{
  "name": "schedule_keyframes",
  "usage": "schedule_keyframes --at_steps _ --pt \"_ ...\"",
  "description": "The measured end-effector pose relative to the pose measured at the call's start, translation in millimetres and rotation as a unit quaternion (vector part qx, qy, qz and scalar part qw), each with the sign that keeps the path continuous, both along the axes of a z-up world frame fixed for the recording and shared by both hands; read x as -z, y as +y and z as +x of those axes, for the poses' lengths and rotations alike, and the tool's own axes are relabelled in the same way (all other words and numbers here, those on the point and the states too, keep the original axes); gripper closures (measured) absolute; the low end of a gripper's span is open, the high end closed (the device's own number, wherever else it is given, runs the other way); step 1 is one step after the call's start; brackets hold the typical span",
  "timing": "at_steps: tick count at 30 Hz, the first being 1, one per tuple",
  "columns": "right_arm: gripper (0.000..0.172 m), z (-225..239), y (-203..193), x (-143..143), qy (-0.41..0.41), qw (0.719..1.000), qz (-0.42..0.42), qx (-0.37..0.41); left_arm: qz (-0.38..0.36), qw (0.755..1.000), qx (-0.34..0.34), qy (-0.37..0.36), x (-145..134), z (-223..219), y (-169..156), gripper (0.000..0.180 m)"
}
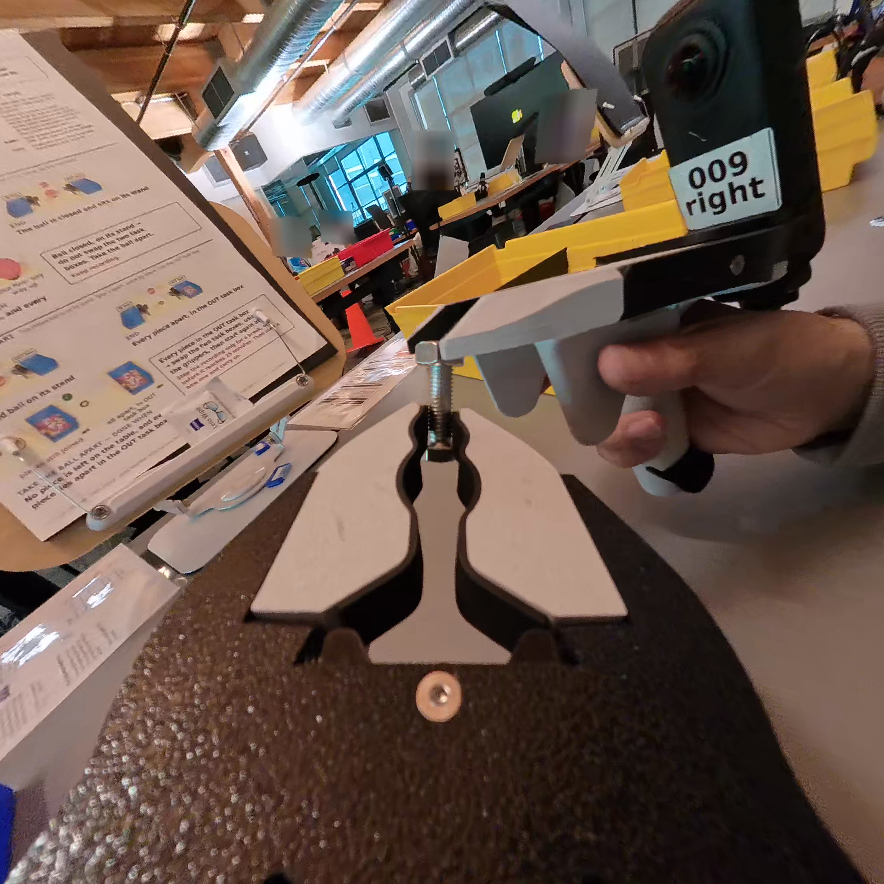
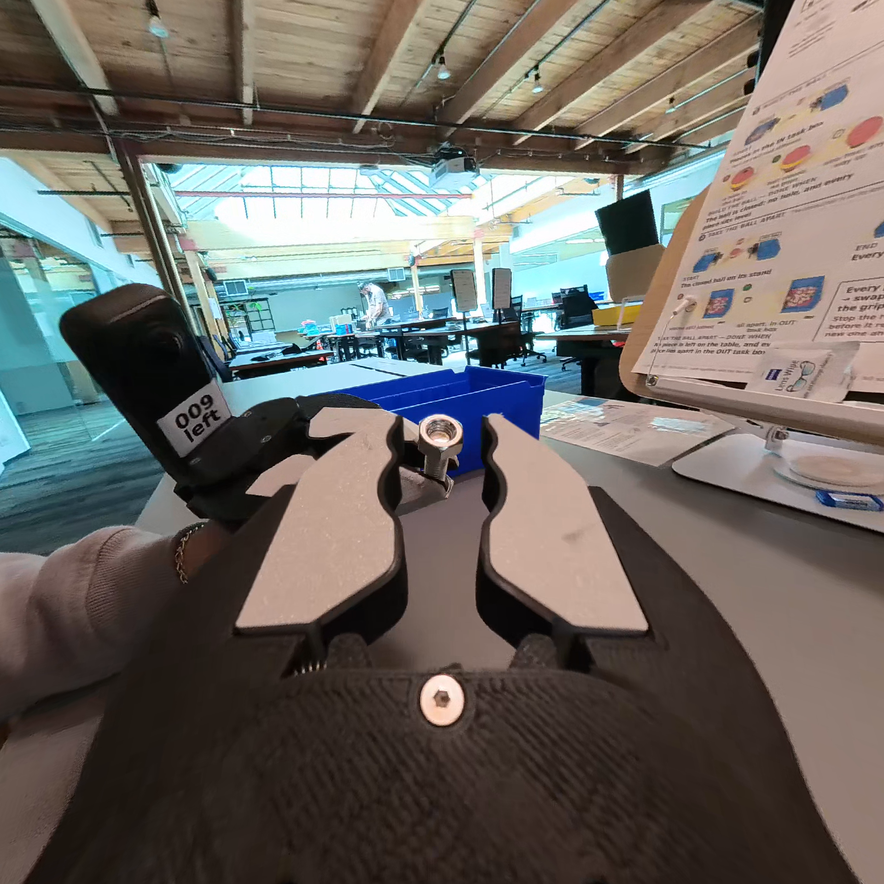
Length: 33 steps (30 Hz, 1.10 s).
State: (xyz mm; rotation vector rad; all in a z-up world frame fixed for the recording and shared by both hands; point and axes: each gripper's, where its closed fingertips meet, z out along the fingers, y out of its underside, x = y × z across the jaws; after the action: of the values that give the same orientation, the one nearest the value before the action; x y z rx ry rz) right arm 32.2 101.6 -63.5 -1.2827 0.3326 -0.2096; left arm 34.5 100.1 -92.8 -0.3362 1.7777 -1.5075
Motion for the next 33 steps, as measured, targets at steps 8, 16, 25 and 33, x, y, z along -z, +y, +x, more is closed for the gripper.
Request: schedule_keyframes --at_steps 8,16,25,33 --pt "0.155 0.3 0.9 4.0 0.014 1.0 -0.013 -0.02 0.0 1.0 -0.005 0.009 2.1 2.7 2.6 0.172" --pt "0.154 -48.4 -6.1 -21.1 -0.038 0.973 0.032 -0.223 -0.17 0.917 0.321 0.166 -19.2 -53.2 -14.6 0.172" --pt "0.155 26.3 -89.2 -55.7 -0.141 0.975 -0.006 0.172 -0.082 0.957 0.236 0.147 7.0 -36.2 -21.1 0.172" --pt "0.155 108.7 -281.4 60.6 0.11 0.812 -0.355 0.45 -0.108 0.962 0.186 0.169 9.5 -19.0 -10.8 0.172"
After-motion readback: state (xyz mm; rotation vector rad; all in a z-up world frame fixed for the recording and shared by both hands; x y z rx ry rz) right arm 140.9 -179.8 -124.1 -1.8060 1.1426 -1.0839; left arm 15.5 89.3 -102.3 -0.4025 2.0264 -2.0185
